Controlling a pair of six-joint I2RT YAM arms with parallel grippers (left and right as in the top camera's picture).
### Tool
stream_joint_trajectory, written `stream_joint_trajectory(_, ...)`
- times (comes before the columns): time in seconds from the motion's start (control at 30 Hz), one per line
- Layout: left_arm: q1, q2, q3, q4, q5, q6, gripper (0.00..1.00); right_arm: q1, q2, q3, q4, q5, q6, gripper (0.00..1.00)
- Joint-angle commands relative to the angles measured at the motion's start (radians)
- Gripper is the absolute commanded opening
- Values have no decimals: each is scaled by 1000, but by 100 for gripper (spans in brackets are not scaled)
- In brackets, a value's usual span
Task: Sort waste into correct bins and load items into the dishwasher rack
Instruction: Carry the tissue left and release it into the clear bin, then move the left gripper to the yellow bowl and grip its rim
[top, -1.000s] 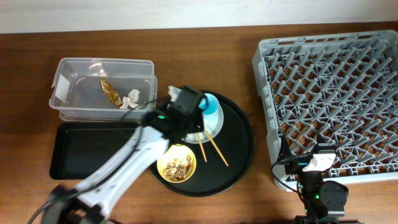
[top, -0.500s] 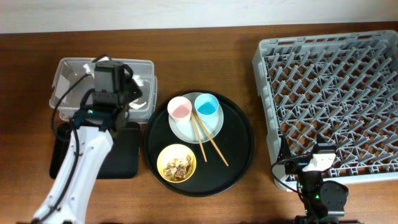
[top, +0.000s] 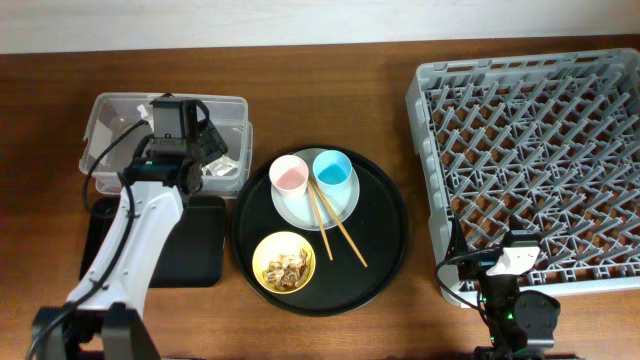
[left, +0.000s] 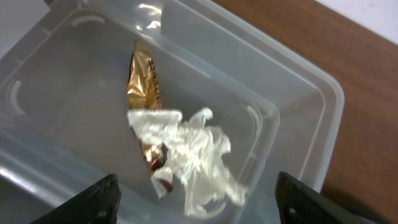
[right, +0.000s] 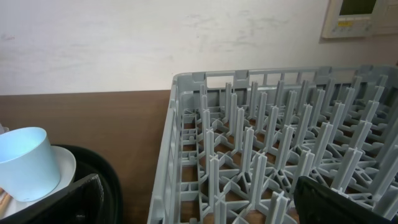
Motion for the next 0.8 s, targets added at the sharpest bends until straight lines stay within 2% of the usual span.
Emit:
stream_joint_trajectory(0.0,0,-129,3,-72,82,42,66,6,-5,-5,-5,5,0,99)
stream_joint_trajectory(0.07,0,-189,3,-161,253,41,40,6,-5,-5,-4,5,0,99)
stream_joint_trajectory(0.13,-6,-223,3,-245,386,42,20,6,-5,-5,-5,5,0,98)
stream_joint_trajectory(0.2,-42,-243,2,-373,454,42,3,6,-5,-5,-5,5,0,98)
stream_joint_trajectory(0.23,-70,-242,2,-431,453,48,0,6,-5,-5,-4,5,0,99)
stream_joint_trajectory(0.33,-150,-241,-5,-531,453,114,0,6,-5,-5,-5,5,0,99)
stream_joint_trajectory(0.43,-266,-241,-25,-607,452,131,0,6,-5,-5,-4,5,0,99)
stream_joint_trajectory(0.6,-440,-241,-97,-608,452,130,1,6,-5,-5,-5,5,0,99)
stream_joint_trajectory(0.77,-570,-241,-167,-541,452,130,12,6,-5,-5,-5,5,0,99)
